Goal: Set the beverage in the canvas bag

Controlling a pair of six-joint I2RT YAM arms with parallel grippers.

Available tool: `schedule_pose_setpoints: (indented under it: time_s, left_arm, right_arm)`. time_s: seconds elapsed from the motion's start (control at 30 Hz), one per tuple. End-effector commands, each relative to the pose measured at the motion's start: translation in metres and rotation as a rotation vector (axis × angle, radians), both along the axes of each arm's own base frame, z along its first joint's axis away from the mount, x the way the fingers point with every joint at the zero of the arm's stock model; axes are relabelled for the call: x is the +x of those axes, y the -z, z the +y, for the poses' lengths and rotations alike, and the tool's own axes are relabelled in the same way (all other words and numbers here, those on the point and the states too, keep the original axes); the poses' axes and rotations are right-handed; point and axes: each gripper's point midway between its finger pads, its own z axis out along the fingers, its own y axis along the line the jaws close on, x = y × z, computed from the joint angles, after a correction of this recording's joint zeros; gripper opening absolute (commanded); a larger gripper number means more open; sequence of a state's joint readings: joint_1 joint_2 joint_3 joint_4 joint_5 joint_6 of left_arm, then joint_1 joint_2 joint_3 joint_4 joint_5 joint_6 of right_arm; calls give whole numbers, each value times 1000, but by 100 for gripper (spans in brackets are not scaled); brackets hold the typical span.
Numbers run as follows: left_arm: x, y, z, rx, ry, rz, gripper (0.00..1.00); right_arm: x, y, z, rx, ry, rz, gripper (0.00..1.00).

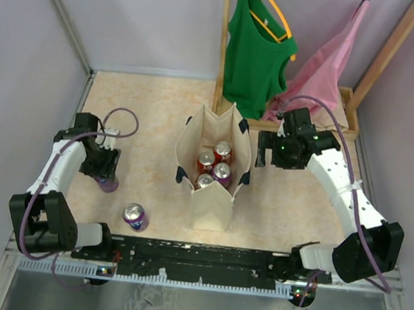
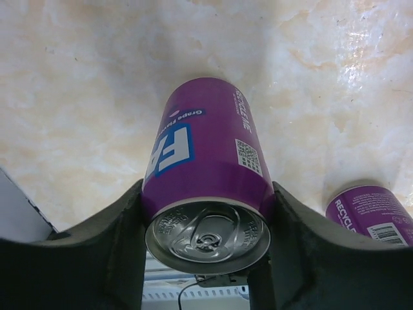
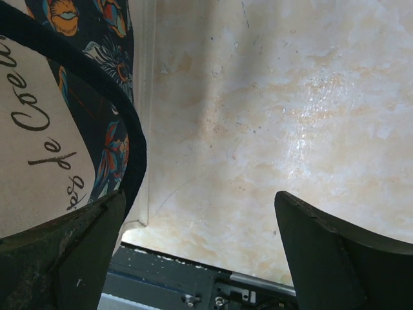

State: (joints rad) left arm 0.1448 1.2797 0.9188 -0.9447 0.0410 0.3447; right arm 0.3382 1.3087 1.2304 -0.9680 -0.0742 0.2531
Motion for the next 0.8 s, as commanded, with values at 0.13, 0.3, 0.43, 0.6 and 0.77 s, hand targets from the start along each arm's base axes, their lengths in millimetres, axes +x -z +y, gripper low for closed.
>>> schedule_pose_setpoints:
  time_s: [0.13, 0.3, 0.43, 0.6, 0.77]
  left_arm:
    - [63, -70, -13, -88, 61, -233, 0]
    - [156, -234, -57, -311, 161, -593, 0]
    - [176, -315, -123, -439, 372, -719, 0]
    - [139, -320, -239, -531, 724, -686, 0]
    - [89, -289, -312, -470, 969, -595, 0]
  right_arm:
    - [4, -15, 4, 19, -21, -65, 99]
    - [1, -12, 5, 30, -19, -60, 99]
    - [1, -10, 4, 27, -19, -59, 99]
    - [-1, -9, 2, 20, -17, -59, 99]
    - [-7, -8, -2, 14, -2, -58, 99]
